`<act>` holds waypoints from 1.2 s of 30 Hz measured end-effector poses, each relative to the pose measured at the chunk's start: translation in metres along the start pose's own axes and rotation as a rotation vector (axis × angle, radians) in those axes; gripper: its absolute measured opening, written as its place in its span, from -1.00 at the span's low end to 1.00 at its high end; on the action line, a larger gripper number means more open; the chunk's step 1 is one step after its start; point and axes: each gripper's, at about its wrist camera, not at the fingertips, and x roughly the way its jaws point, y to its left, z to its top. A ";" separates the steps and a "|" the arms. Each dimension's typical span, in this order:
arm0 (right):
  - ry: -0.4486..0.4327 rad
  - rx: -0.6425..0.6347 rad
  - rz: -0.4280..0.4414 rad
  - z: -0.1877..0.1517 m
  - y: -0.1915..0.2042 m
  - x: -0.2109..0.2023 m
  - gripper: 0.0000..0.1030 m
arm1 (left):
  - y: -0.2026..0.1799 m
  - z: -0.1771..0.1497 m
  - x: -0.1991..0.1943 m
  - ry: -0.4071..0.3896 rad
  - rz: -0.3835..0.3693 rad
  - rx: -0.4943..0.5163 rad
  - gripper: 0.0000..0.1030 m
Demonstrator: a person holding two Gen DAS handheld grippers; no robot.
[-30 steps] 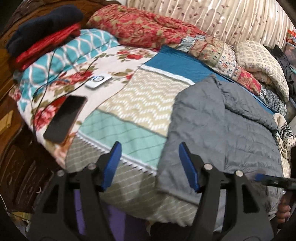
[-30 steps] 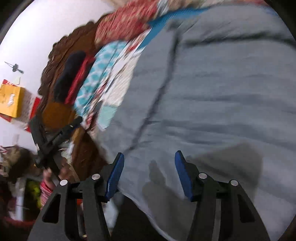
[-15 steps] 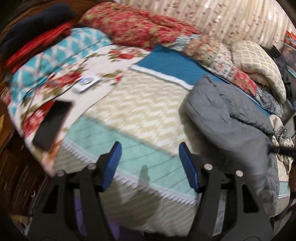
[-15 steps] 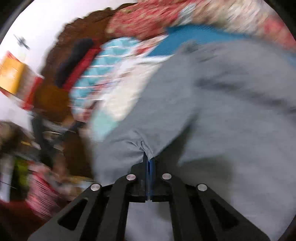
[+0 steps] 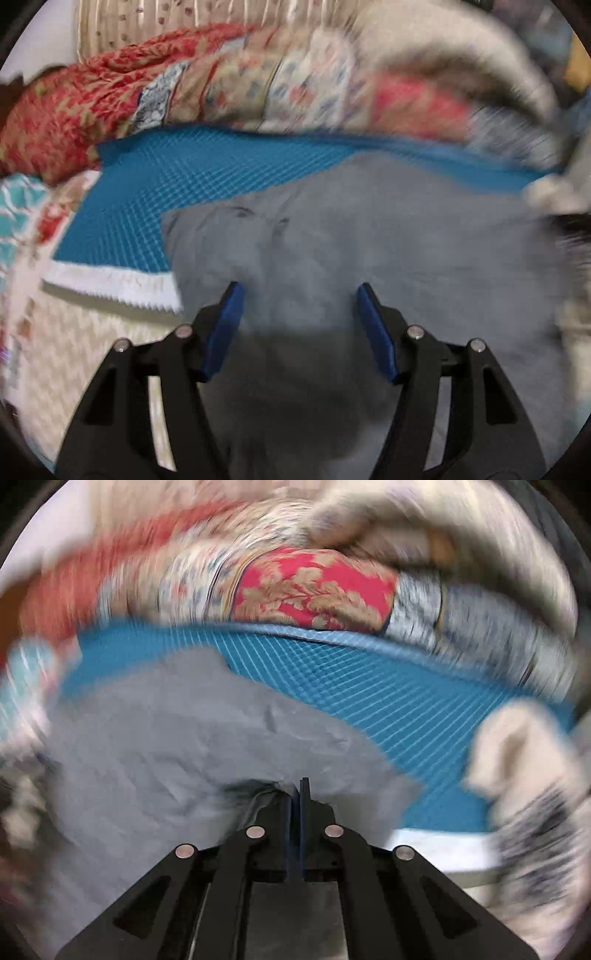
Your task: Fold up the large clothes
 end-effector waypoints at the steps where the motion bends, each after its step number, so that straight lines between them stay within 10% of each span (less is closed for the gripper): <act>1: -0.029 0.094 0.085 0.000 -0.016 -0.006 -1.00 | 0.000 0.003 0.021 0.038 0.022 -0.006 0.20; 4: -0.124 0.298 0.213 -0.008 -0.058 -0.025 -0.83 | 0.002 0.006 0.047 0.051 0.050 -0.041 0.20; 10: -0.282 0.170 0.208 -0.032 -0.038 -0.069 -0.67 | -0.003 0.004 0.046 0.028 0.049 0.018 0.20; 13: -0.147 0.055 0.227 -0.050 0.006 -0.023 -0.63 | -0.006 0.005 0.045 0.033 0.066 0.040 0.20; 16: 0.010 0.087 0.026 -0.065 -0.009 0.041 -0.63 | -0.009 0.006 0.036 0.049 0.066 0.057 0.21; 20: -0.197 0.092 0.197 -0.081 0.005 -0.044 -0.60 | -0.011 0.007 -0.004 0.001 0.054 0.054 0.20; 22: -0.301 0.025 0.232 -0.119 0.021 -0.100 -0.13 | -0.009 -0.005 -0.040 -0.056 0.027 0.055 0.20; 26: -0.305 0.051 0.237 -0.245 0.027 -0.157 0.62 | -0.006 -0.066 -0.104 -0.113 -0.048 0.026 0.21; 30: -0.098 0.226 0.078 -0.340 0.003 -0.140 0.65 | -0.021 -0.157 -0.129 -0.009 -0.062 0.074 0.22; 36: -0.044 0.319 0.114 -0.407 -0.018 -0.142 0.60 | -0.020 -0.241 -0.128 0.147 -0.008 0.082 0.22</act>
